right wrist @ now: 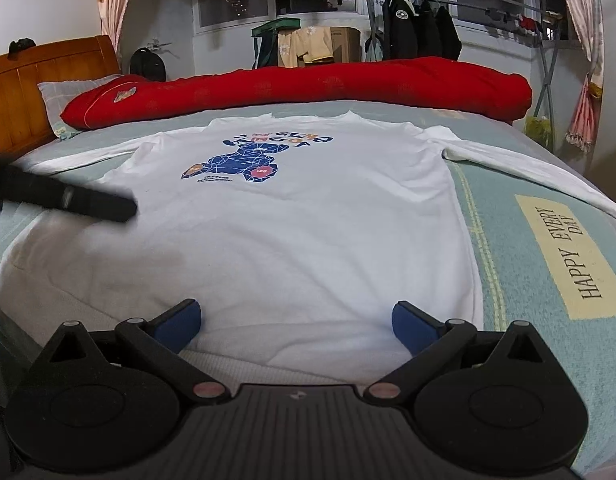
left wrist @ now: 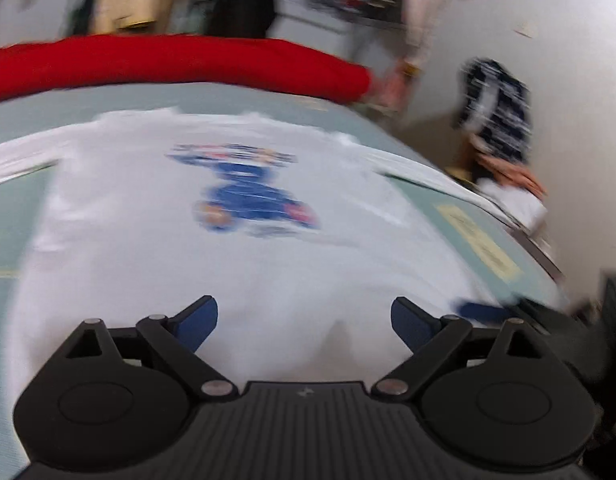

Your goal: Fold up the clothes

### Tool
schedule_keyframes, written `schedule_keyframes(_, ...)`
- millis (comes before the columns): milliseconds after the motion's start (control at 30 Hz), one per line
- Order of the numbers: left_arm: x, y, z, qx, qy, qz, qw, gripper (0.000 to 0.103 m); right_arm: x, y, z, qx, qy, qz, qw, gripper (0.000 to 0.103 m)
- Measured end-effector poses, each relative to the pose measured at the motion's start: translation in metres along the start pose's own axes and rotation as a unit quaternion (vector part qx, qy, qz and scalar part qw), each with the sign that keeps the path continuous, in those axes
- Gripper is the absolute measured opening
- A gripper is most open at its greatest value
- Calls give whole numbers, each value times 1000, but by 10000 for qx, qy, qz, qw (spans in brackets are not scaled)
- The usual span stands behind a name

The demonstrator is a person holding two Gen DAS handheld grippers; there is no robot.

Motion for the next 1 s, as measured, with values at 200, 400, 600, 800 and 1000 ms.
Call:
schedule_keyframes(200,16,46,26,231,-14,-431,9988,93,1,1,1,26,1,21,10000,103)
schedule_keyframes(400,41,51,27,232,-60,-617,9978,94,-2,3,2,85,-21,141,9999,103)
schedule_keyframes(600,23,36,13,167,-121,-583,9981,94,-3,7,1,88,13,271,9996,103)
schedule_keyframes(800,24,32,43,-2,-130,-674,9976,96,-2,6,0,63,46,278,9996,103)
schedule_keyframes(1000,30,36,41,-132,-53,-607,9981,96,-5,6,-1,16,93,350,9993,103)
Point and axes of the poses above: each gripper's, at about its wrist camera, not at the fingertips, and x roughly against the way its jaws point, y to its left, z to its underside, the point moved 2 cm from there along -x, roughly the way its jaws point, and after that the axes turned 11 degrees about -z, right-handed, at the moved point
